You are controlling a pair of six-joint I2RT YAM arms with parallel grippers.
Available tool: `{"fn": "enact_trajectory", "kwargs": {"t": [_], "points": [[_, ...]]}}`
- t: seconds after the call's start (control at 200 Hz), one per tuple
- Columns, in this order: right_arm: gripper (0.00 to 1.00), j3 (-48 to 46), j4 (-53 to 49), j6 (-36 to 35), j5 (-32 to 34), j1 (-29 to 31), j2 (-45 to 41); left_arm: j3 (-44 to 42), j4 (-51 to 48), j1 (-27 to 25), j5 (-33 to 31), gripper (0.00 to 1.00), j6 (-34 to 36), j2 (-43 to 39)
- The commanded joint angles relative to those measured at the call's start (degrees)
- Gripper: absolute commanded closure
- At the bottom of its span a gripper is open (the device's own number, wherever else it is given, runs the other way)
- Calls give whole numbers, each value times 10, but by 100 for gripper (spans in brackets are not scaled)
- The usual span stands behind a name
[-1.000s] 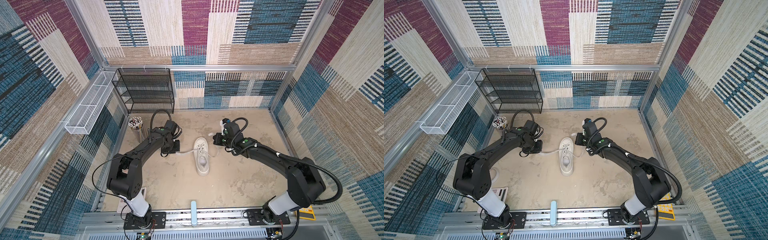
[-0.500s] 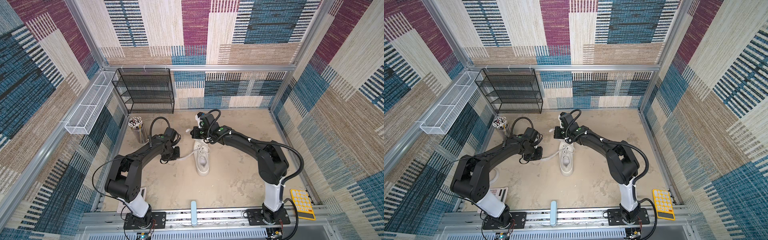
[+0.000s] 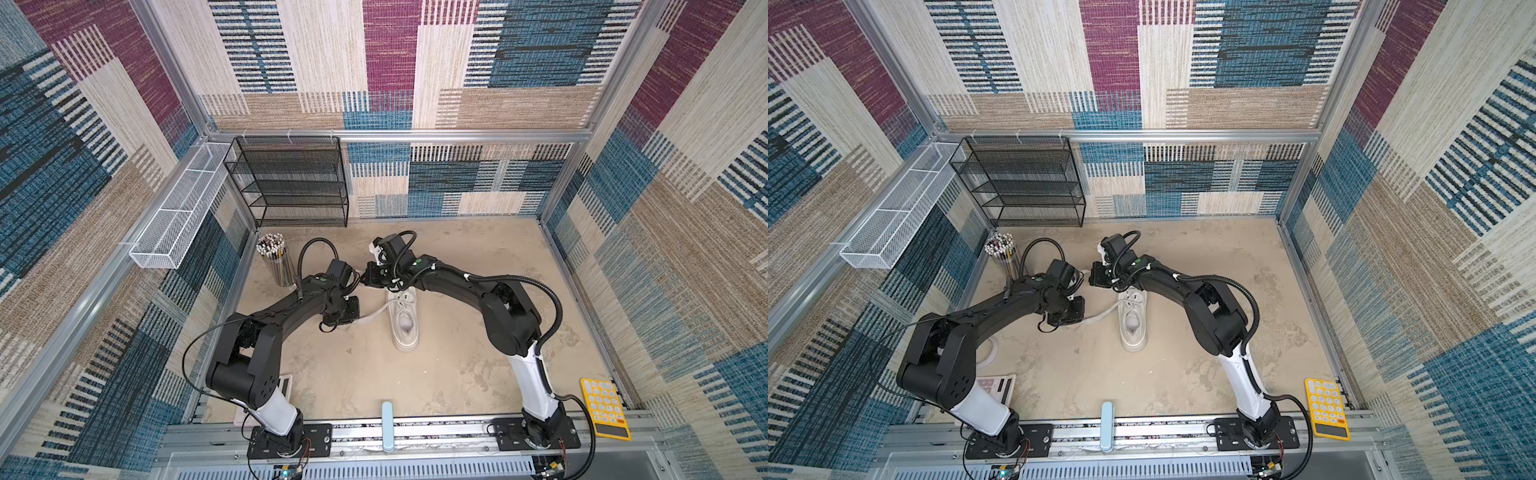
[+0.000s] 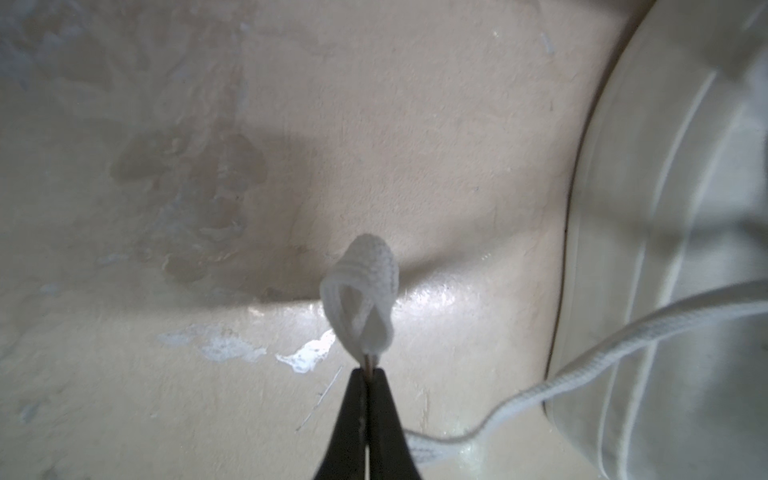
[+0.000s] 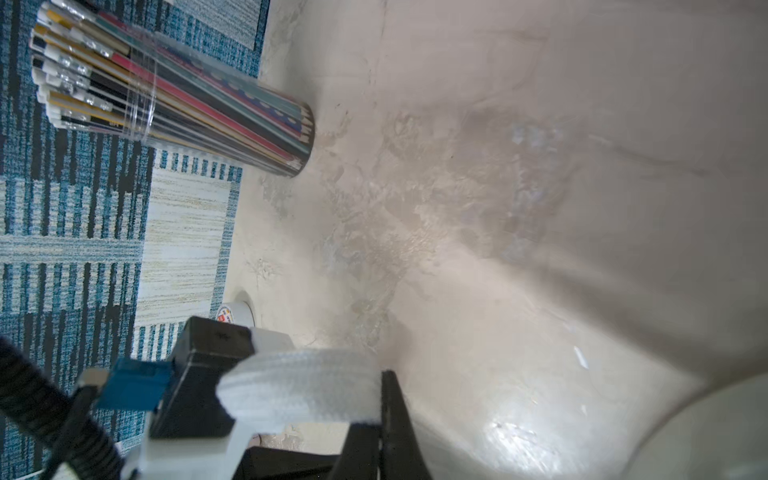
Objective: Tie the shoes
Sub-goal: 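Release the lace tip from the left gripper while the right gripper withdraws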
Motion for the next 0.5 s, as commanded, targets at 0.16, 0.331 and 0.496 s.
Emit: {"fn": "enact_trajectory", "kwargs": {"t": [0.16, 0.331, 0.496], "points": [[88, 15, -6, 17, 6, 7, 21, -9, 9, -1, 0, 100, -14, -13], [46, 30, -21, 8, 0, 7, 18, -7, 8, 0, 1, 100, -15, -12], [11, 31, -57, 3, 65, 7, -12, -6, 4, -1, 1, 100, -16, -7]]}}
